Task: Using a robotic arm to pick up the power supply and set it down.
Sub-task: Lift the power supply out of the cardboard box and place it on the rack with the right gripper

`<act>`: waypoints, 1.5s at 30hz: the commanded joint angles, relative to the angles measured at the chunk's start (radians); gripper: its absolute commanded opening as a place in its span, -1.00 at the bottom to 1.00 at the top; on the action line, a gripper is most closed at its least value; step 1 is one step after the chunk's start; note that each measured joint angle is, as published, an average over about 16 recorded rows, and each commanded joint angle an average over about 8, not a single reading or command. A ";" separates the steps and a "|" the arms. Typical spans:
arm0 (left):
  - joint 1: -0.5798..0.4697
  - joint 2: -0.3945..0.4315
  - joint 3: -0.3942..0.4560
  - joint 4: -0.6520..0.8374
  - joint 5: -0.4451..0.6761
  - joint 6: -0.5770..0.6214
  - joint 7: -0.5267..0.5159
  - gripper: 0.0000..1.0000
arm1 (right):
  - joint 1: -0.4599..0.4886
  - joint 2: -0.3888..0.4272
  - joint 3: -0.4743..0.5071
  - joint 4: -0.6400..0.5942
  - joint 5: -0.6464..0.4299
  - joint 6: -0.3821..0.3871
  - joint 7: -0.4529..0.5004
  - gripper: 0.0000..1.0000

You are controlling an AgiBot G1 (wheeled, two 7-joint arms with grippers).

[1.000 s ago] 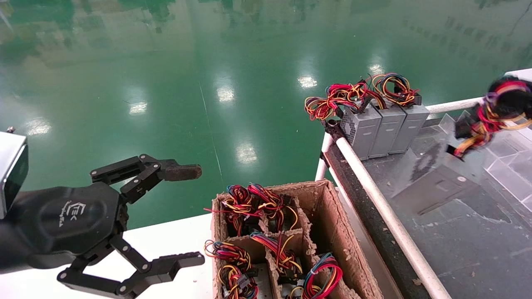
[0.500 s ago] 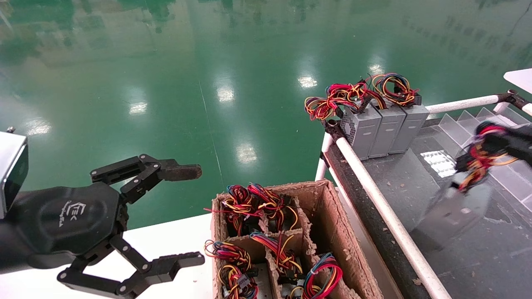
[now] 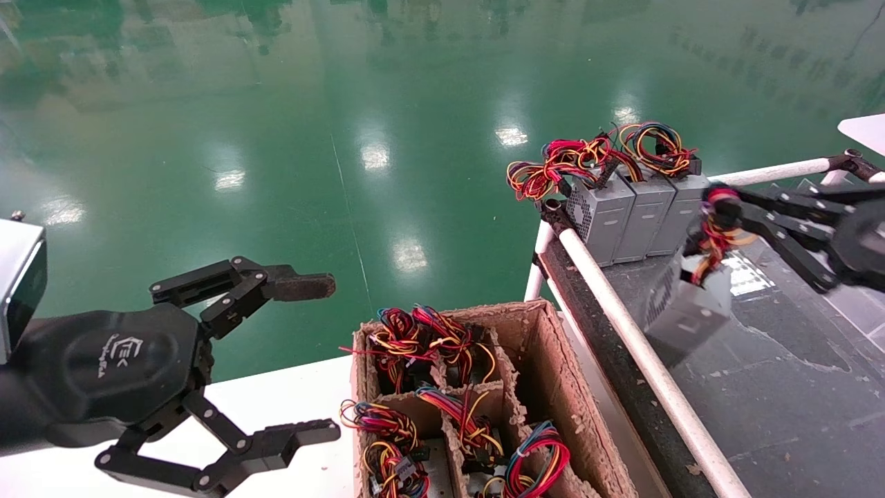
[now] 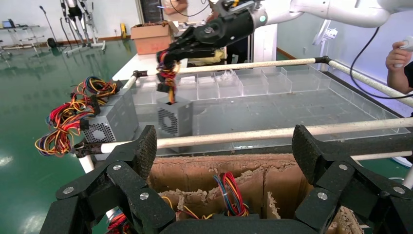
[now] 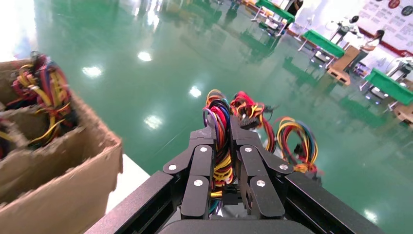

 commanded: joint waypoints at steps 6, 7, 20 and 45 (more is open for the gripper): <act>0.000 0.000 0.000 0.000 0.000 0.000 0.000 1.00 | 0.120 -0.098 -0.052 -0.048 -0.099 0.015 0.016 -1.00; 0.000 0.000 0.000 0.000 0.000 0.000 0.000 1.00 | 0.136 -0.111 -0.059 -0.060 -0.112 0.014 0.015 -1.00; 0.000 0.000 0.000 0.000 0.000 0.000 0.000 1.00 | 0.291 -0.269 -0.103 -0.264 -0.199 0.016 -0.037 -1.00; 0.000 0.000 0.000 0.000 0.000 0.000 0.000 1.00 | 0.467 -0.421 -0.137 -0.588 -0.263 -0.048 -0.197 1.00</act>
